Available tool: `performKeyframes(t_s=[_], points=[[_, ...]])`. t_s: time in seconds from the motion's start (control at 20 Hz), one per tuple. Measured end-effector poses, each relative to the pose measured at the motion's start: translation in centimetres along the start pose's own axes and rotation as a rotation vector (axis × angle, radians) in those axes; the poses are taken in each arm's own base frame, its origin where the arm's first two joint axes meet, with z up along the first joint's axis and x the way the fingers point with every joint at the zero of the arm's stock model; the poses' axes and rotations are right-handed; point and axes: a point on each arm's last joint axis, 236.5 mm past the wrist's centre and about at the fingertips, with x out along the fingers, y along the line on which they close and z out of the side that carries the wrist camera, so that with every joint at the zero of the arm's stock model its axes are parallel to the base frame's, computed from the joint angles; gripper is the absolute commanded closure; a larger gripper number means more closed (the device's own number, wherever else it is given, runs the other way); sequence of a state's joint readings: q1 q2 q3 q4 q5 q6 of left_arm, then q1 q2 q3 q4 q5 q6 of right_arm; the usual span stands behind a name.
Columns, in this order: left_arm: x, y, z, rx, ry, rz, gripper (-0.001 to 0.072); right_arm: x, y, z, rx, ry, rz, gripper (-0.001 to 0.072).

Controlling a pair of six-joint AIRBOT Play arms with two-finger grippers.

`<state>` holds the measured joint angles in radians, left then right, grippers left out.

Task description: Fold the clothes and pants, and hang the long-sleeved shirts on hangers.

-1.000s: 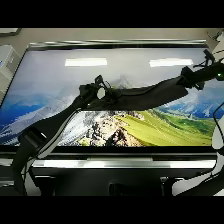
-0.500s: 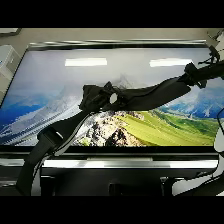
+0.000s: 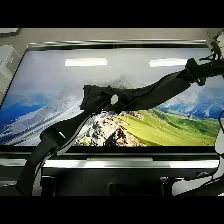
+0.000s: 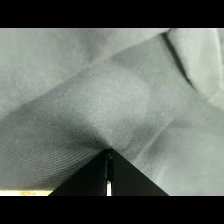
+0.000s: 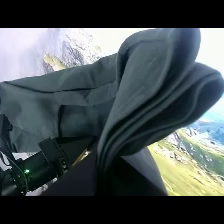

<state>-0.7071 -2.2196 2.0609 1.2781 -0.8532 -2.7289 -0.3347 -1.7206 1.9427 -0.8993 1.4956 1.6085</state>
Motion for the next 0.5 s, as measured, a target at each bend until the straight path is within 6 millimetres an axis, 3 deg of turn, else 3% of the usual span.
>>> performKeyframes(t_s=[0.1,0.15,0.35,0.5], points=[[-1.9,-2.9,0.6,0.011,-0.015,-0.095,0.0688,-0.1,0.8,-0.1,-0.005,-0.003,0.022,0.0679],[-3.7,-4.9,1.2,0.029,-0.033,-0.155,0.0688,-0.1,1.4,-0.2,-0.011,-0.003,0.033,0.0679],[-11.3,-9.5,4.3,0.139,-0.117,-0.288,0.0687,0.8,5.5,-1.1,-0.032,0.007,0.097,0.0680],[-16.8,-9.6,7.7,0.217,-0.180,-0.286,0.0687,2.4,10.2,-1.8,-0.030,0.003,0.167,0.0680]])
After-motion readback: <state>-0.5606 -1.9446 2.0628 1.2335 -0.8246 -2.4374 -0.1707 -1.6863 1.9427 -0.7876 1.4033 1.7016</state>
